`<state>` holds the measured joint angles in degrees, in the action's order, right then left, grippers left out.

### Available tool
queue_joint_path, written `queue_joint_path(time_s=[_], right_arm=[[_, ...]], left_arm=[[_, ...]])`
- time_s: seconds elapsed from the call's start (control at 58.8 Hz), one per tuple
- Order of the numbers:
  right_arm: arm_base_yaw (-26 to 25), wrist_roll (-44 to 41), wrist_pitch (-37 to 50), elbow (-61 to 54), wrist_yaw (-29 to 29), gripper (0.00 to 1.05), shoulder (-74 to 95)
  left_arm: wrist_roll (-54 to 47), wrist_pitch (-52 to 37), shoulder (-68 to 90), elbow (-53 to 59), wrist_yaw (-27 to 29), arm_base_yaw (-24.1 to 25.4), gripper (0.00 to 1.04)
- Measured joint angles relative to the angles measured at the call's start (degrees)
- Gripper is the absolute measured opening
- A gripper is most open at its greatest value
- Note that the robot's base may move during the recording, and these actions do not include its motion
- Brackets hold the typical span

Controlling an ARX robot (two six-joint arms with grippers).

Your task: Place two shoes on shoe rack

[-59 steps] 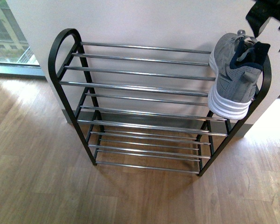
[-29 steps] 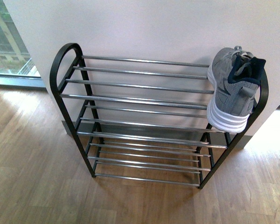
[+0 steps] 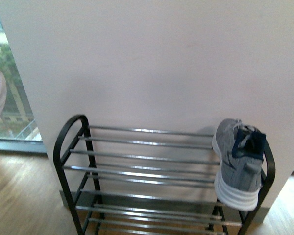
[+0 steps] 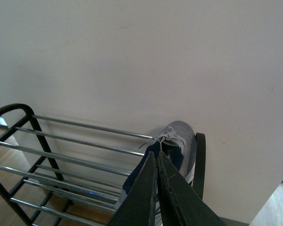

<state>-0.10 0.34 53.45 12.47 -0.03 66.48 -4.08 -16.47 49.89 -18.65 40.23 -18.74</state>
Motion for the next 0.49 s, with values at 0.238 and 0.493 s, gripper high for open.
queue_joint_path(time_s=[0.238,0.493], right_arm=[[0.0,0.0,-3.5,-4.9,0.0,0.02,-8.3],[0.0,0.0,-4.2,-9.8,0.0,0.02,-13.9]], left_arm=[[0.0,0.0,0.0,0.0,0.1,0.0,0.02],[0.0,0.0,0.0,0.0,0.1,0.0,0.02]])
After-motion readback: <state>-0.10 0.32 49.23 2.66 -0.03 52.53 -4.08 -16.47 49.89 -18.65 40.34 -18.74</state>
